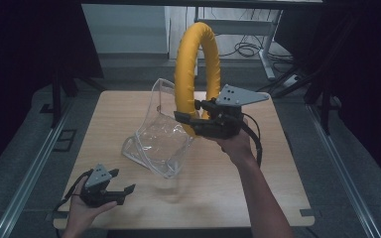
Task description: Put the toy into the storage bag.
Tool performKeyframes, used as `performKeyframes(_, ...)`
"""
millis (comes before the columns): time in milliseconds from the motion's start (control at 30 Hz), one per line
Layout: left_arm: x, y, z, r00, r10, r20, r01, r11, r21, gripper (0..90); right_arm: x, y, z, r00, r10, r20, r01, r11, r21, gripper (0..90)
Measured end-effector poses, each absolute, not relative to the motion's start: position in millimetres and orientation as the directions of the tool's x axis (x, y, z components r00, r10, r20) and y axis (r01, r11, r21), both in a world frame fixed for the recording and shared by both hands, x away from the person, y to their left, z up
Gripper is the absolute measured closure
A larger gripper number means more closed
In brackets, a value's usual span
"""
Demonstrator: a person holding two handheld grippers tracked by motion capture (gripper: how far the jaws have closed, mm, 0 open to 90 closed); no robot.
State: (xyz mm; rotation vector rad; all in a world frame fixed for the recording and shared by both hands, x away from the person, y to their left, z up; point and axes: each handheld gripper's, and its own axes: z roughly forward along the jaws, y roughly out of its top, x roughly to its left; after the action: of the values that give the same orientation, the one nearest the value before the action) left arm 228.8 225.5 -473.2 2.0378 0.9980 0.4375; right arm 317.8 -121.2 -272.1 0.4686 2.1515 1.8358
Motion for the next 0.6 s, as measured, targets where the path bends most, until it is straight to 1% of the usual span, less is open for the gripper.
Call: performKeyframes(600, 228, 227, -473, 0.627, 0.778, -0.039, 0.496, -0.36, 0.79, 20.8, 318, -92, -272, -0.939, 0.344, 0.009, 0.059, 0.136, 0.989, 50.7)
